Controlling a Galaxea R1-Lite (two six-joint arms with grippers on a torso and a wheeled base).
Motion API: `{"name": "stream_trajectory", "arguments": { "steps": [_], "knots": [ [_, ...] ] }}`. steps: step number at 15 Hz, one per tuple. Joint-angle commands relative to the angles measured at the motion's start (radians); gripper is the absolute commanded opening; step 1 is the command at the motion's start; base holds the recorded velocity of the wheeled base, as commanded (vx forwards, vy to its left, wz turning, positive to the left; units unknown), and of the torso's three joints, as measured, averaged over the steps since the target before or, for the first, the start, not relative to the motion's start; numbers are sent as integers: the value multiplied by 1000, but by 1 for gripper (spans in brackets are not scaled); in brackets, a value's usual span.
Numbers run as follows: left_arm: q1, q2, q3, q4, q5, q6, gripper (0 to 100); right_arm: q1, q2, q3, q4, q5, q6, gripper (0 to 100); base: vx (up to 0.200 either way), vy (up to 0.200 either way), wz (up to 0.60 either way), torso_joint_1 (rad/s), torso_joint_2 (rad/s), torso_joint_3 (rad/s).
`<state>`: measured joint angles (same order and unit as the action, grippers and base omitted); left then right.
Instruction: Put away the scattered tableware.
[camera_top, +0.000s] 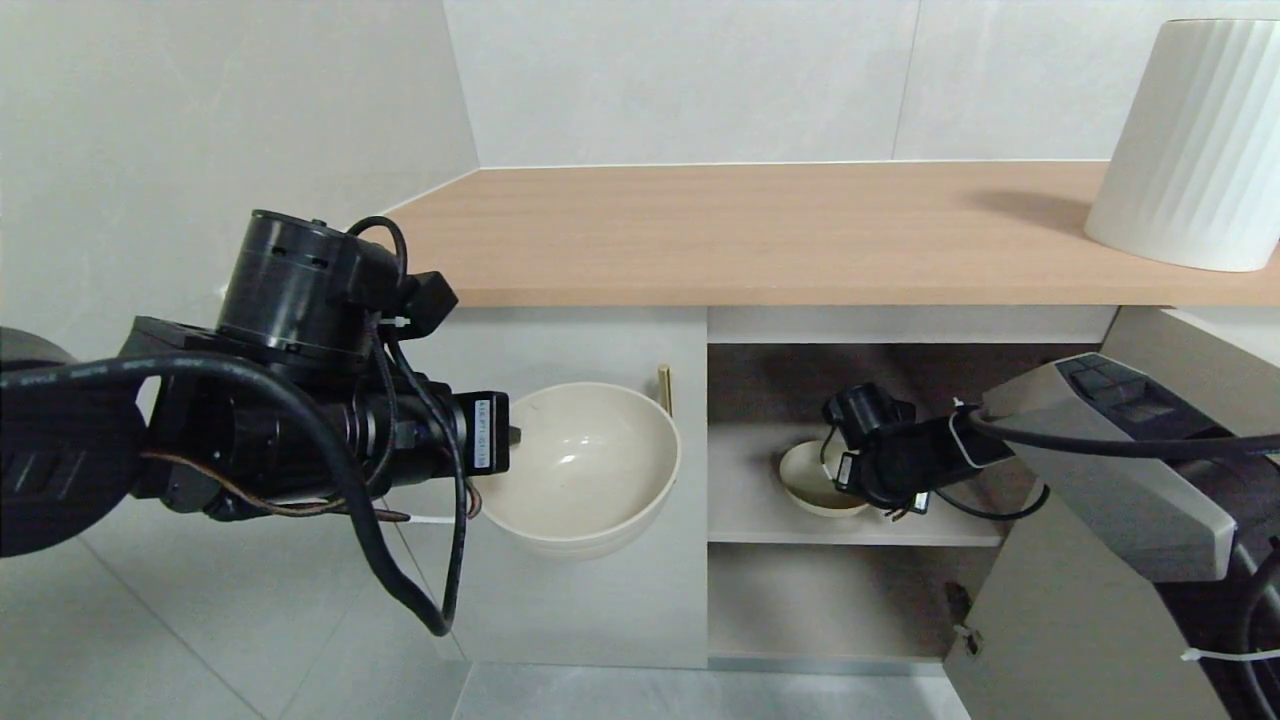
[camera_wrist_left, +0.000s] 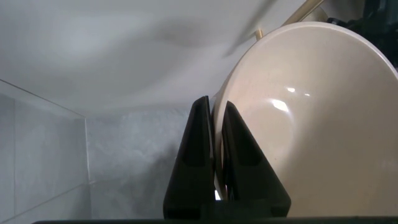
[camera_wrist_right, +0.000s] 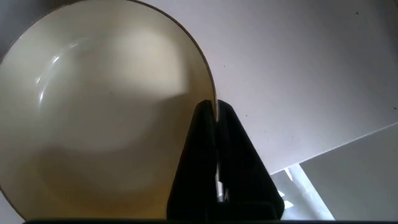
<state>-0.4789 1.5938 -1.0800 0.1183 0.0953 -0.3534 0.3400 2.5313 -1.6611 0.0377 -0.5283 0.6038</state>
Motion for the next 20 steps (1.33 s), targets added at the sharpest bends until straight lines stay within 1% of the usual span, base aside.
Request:
{"name": "stream_trajectory", "arguments": {
  "steps": [1, 3, 5, 6, 8, 10, 11, 12, 13, 14, 16, 17, 18, 19, 20],
  "knots": [
    [0, 0, 0, 0, 0, 1, 0, 2, -6, -6, -1, 1, 2, 100, 0, 0, 0, 0, 0, 0],
    [-1, 6, 0, 0, 0, 1, 0, 4, -45, 14, 7, 2, 16, 100, 0, 0, 0, 0, 0, 0],
    [-12, 21, 2, 0, 0, 1, 0, 16, -135, 90, 7, 16, 17, 100, 0, 0, 0, 0, 0, 0],
    [-23, 40, 2, 0, 1, 4, 0, 40, -203, 142, 7, 53, 16, 100, 0, 0, 0, 0, 0, 0],
    [-56, 89, 2, -3, 3, 8, 0, 91, -393, 280, 8, 198, -3, 100, 0, 0, 0, 0, 0, 0],
    [-86, 138, 9, -42, 4, 10, 0, 128, -600, 394, 11, 352, -78, 100, 0, 0, 0, 0, 0, 0],
    [-101, 164, 11, -63, 6, 10, 0, 145, -697, 434, 34, 421, -98, 100, 0, 0, 0, 0, 0, 0],
    [-116, 190, 14, -78, 20, 11, 0, 157, -766, 442, 80, 475, -110, 100, 0, 0, 0, 0, 0, 0],
    [-132, 230, 14, -101, 63, 24, 0, 182, -850, 438, 172, 539, -119, 100, 0, 0, 0, 0, 0, 0],
    [-144, 252, 14, -121, 80, 30, 0, 215, -893, 438, 219, 565, -131, 100, 0, 0, 0, 0, 0, 0],
    [-170, 270, 15, -141, 83, 30, 0, 267, -910, 442, 251, 568, -144, 100, 0, 0, 0, 0, 0, 0],
    [-198, 279, 29, -144, 87, 30, 0, 306, -904, 443, 275, 573, -144, 100, 0, 0, 0, 0, 0, 0],
    [-214, 285, 37, -147, 104, 30, 0, 336, -882, 443, 297, 576, -144, 100, 0, 0, 0, 0, 0, 0],
    [-222, 290, 38, -155, 116, 30, 0, 356, -865, 443, 307, 576, -144, 100, 0, 0, 0, 0, 0, 0],
    [-233, 296, 49, -186, 136, 30, 0, 381, -827, 443, 317, 576, -144, 100, 0, 0, 0, 0, 0, 0]
  ]
}}
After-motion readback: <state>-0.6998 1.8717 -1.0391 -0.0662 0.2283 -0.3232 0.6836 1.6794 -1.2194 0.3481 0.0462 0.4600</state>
